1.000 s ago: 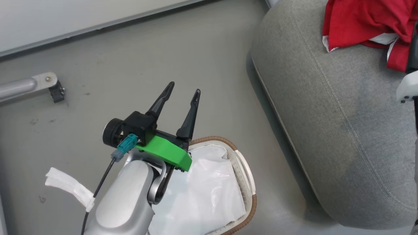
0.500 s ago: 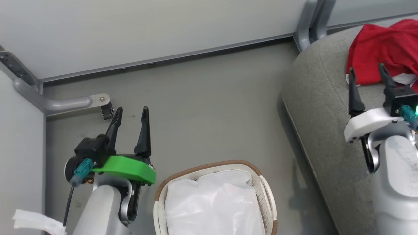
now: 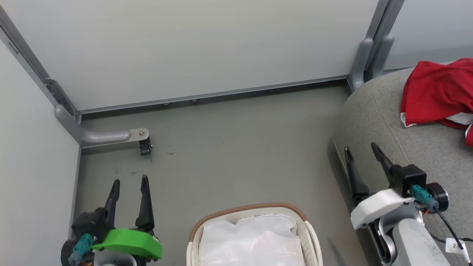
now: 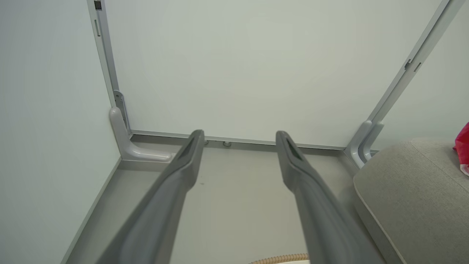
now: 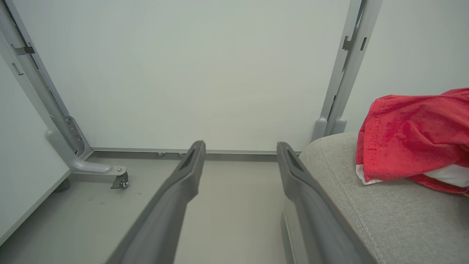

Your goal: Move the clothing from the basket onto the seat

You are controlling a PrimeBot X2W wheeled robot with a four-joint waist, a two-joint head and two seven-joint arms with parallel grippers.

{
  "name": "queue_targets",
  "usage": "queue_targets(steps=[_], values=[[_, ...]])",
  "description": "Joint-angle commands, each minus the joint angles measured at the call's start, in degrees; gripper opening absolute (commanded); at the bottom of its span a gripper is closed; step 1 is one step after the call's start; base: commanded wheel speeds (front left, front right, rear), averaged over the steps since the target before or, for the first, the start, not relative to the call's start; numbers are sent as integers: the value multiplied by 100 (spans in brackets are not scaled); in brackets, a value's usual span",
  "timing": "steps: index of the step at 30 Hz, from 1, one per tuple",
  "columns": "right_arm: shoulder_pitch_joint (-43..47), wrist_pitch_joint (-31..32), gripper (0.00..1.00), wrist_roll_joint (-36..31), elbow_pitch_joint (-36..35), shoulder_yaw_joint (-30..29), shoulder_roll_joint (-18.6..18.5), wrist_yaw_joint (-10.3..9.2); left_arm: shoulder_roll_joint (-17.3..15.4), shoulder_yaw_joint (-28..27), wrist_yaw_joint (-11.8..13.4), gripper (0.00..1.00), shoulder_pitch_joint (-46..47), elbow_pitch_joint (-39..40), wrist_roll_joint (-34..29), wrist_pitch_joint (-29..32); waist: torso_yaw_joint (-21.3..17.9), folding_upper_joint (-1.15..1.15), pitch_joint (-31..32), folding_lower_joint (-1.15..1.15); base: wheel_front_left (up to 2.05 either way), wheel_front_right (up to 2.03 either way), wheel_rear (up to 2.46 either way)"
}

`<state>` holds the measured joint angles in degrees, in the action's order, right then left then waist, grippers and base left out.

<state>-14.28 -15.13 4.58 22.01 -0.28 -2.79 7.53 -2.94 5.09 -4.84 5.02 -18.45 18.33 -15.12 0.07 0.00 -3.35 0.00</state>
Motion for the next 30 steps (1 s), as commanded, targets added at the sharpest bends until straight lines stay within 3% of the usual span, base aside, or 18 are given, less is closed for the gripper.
queue_targets(steps=[1,9,30], values=[[159,-3,100,66,-52,80,-24,-8,3,-10,32,100,-186,51,97,-5,45,0,138,0,0,0,0],[574,-3,100,155,-168,241,-23,-8,2,51,132,100,-596,164,264,-5,44,0,309,0,0,0,0],[664,-3,100,209,-138,399,-22,-8,3,174,165,100,-538,48,317,-5,44,0,347,0,0,0,0]])
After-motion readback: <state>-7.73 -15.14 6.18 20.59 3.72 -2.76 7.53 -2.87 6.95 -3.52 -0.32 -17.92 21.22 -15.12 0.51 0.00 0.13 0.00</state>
